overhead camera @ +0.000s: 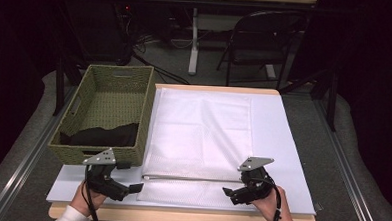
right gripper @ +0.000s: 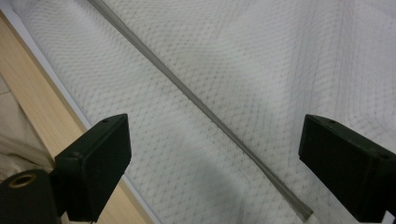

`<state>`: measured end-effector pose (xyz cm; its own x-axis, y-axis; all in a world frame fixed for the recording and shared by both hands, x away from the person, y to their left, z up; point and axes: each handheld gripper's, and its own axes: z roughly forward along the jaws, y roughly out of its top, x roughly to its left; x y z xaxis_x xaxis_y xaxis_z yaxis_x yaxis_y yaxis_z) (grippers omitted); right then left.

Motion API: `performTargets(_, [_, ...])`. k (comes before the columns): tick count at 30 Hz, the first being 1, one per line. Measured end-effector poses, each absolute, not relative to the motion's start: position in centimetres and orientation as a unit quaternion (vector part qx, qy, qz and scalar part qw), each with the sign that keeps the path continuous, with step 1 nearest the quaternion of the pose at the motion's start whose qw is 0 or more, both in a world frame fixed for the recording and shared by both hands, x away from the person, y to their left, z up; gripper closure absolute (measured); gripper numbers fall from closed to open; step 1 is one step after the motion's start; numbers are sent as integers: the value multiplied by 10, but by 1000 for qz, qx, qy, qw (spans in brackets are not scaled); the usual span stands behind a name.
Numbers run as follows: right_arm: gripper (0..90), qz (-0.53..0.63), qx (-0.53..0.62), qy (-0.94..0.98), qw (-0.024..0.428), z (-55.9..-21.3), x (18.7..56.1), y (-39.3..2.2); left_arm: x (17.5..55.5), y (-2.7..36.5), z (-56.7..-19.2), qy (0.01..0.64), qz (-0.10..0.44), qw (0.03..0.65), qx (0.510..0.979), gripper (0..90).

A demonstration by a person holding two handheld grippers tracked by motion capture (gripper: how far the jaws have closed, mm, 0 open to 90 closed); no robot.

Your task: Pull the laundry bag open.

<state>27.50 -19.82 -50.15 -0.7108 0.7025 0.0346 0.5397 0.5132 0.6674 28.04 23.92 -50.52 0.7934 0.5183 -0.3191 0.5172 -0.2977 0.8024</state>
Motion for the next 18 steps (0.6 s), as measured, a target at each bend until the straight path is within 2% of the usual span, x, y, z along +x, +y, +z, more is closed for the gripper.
performTargets(3, [92,340,360,860,124,-501,276,-194,282,243,-509,313,-26,514,798,0])
performTargets(6, [103,343,354,860,132,-501,278,-190,287,241,-515,319,-103,491,804,1])
performTargets(8, [117,346,354,858,139,-501,280,-186,289,237,-518,317,-130,462,818,2])
performTargets(13, [118,328,344,870,129,-508,289,-174,285,233,-514,320,-72,446,833,1])
performTargets(16, [115,314,339,878,123,-514,296,-167,284,233,-512,324,-54,445,833,1])
performTargets(18, [109,305,337,884,113,-518,304,-161,283,230,-512,333,-44,423,842,2])
